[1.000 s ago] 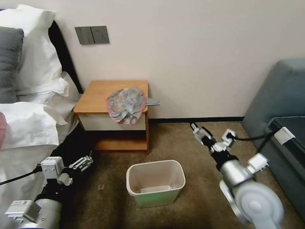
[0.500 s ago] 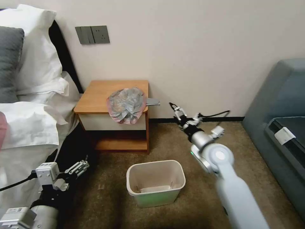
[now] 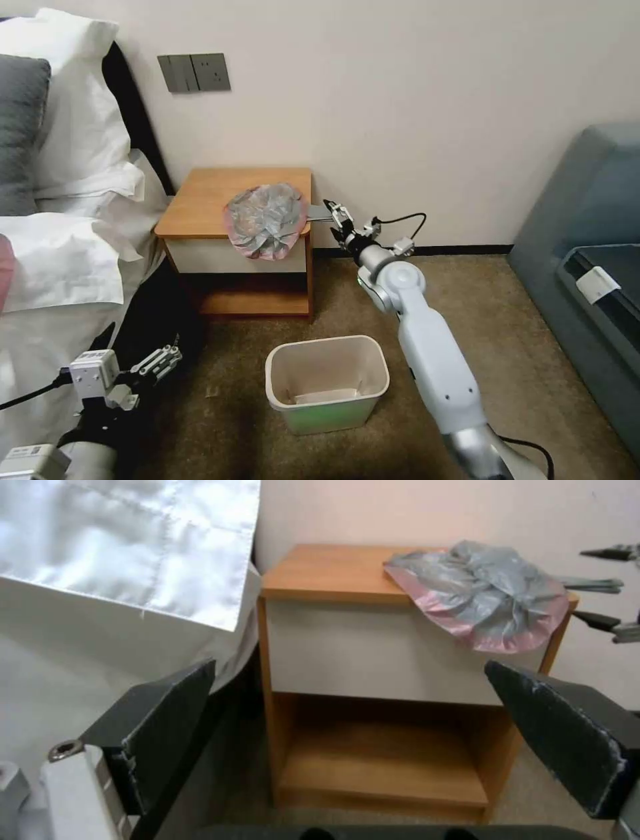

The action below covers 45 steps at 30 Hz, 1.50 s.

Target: Pick up the garbage bag from the table and place it over the trash can.

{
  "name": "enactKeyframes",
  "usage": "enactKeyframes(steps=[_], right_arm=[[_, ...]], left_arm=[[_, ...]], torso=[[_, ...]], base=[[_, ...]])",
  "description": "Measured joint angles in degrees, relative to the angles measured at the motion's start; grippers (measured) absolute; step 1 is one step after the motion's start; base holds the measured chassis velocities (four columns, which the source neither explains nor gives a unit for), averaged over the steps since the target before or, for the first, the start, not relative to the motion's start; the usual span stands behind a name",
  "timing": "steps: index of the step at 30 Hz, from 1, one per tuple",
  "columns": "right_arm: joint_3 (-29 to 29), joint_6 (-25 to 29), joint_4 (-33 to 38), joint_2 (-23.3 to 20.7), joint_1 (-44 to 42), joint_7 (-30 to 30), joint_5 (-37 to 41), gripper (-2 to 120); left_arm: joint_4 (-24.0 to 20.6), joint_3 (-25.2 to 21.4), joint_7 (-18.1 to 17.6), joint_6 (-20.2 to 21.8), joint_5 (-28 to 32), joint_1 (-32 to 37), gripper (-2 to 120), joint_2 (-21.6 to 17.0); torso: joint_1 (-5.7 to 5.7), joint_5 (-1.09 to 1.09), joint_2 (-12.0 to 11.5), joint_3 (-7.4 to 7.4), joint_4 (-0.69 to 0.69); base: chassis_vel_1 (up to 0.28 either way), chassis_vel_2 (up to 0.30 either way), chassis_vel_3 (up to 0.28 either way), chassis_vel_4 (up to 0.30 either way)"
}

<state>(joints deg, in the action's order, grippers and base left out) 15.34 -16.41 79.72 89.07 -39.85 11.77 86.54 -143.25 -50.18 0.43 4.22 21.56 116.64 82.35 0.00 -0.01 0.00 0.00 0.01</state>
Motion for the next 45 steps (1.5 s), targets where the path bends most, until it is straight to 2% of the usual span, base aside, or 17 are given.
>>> enactKeyframes(steps=[1,2,5,14,17,19,21,22,24,25,26,27,30,31,34,42,45], right_arm=[[-0.13,0.24,-1.48,0.33,0.68,-0.43,-0.77,75],[-0.13,0.24,-1.48,0.33,0.68,-0.43,-0.77,75],[-0.39,0.41,-2.26,0.21,0.81,-0.95,-1.51,59],[-0.61,1.89,-2.37,0.08,0.47,-0.86,-3.06,27],[-0.70,2.15,-2.26,0.09,0.43,-0.72,-3.24,21],[-1.12,2.69,-0.32,-0.13,-0.51,0.01,-3.58,9],[-1.47,2.97,1.81,-0.55,-1.51,0.66,-3.58,7],[-1.88,3.17,4.42,-1.23,-2.84,1.56,-3.28,1],[-2.76,3.66,11.26,-3.15,-6.42,4.81,-1.24,0],[-2.76,3.66,11.26,-3.15,-6.42,4.81,-1.24,0],[-3.24,4.04,15.95,-4.50,-8.79,7.57,0.37,0],[-3.24,4.04,15.95,-4.50,-8.79,7.57,0.37,0],[-4.90,4.97,27.89,-8.74,-15.00,12.91,2.89,0],[-4.90,4.97,27.89,-8.74,-15.00,12.91,2.89,0],[-7.29,5.25,37.33,-13.51,-21.50,15.76,2.40,0],[-11.87,5.12,45.53,-20.76,-32.58,17.34,-6.42,0],[-12.37,5.80,50.04,-23.83,-35.25,22.11,-6.62,0]], left_arm=[[0.00,-0.01,0.00,-0.01,0.00,0.02,100,0.03],[0.00,-0.01,0.00,-0.01,0.00,0.02,100,0.03],[0.00,-0.03,0.00,-0.03,0.00,0.02,100,0.17],[0.01,-0.05,0.00,-0.11,-0.01,0.01,100,0.39],[0.01,-0.05,0.00,-0.14,-0.01,0.01,100,0.42],[0.01,-0.06,0.00,-0.19,-0.01,0.02,100,0.47],[0.01,-0.06,0.00,-0.21,-0.02,0.02,100,0.49],[0.00,-0.06,0.00,-0.23,-0.02,0.02,100,0.51],[0.01,-0.07,-0.01,-0.36,-0.06,0.01,100,0.58],[0.01,-0.07,-0.01,-0.36,-0.06,0.01,100,0.58],[0.01,-0.07,0.00,-0.47,-0.10,-0.05,100,0.60],[0.01,-0.07,0.00,-0.47,-0.10,-0.05,100,0.60],[0.01,-0.02,0.02,-0.92,-0.30,-0.38,100,0.69],[0.01,-0.02,0.02,-0.92,-0.30,-0.38,100,0.69],[0.01,0.24,0.20,-1.80,-0.72,-1.08,100,0.87],[0.01,0.31,0.24,-2.08,-0.77,-1.35,100,0.87],[0.02,0.44,0.24,-2.40,-0.77,-1.63,100,0.85]], torso=[[0.00,0.00,-0.01,0.00,0.00],[0.00,0.00,-0.01,0.00,0.00],[0.00,0.00,0.00,0.00,-0.01],[0.00,0.01,0.00,0.00,-0.01],[0.00,0.01,0.00,0.00,-0.01],[0.00,0.01,0.00,0.00,0.00],[0.00,0.01,0.00,0.00,0.00],[0.00,0.01,0.00,-0.01,0.00],[0.00,0.01,0.00,0.00,-0.01],[0.00,0.01,0.00,0.00,-0.01],[0.00,0.02,0.00,-0.01,-0.01],[0.00,0.02,0.00,-0.01,-0.01],[0.00,0.02,0.00,-0.01,-0.01],[0.00,0.02,0.00,-0.01,-0.01],[0.00,0.02,0.00,-0.01,-0.02],[0.00,0.02,0.01,-0.01,-0.01],[-0.01,0.01,0.01,-0.01,-0.01]], base=[[0.000,0.000,0.000,0.000],[0.000,0.000,0.000,0.000],[0.000,0.000,0.000,0.000],[0.000,0.000,0.000,0.000],[0.000,0.000,0.000,0.000],[0.000,0.000,0.000,0.000],[0.000,0.000,0.000,0.000],[0.000,0.000,0.000,0.000],[0.000,0.000,0.000,0.000],[0.000,0.000,0.000,0.000],[0.000,0.000,0.000,0.000],[0.000,0.000,0.000,0.000],[0.000,0.000,0.000,0.000],[0.000,0.000,0.000,0.000],[0.000,0.000,0.000,0.000],[0.000,0.000,0.000,0.000],[0.000,0.000,0.000,0.000]])
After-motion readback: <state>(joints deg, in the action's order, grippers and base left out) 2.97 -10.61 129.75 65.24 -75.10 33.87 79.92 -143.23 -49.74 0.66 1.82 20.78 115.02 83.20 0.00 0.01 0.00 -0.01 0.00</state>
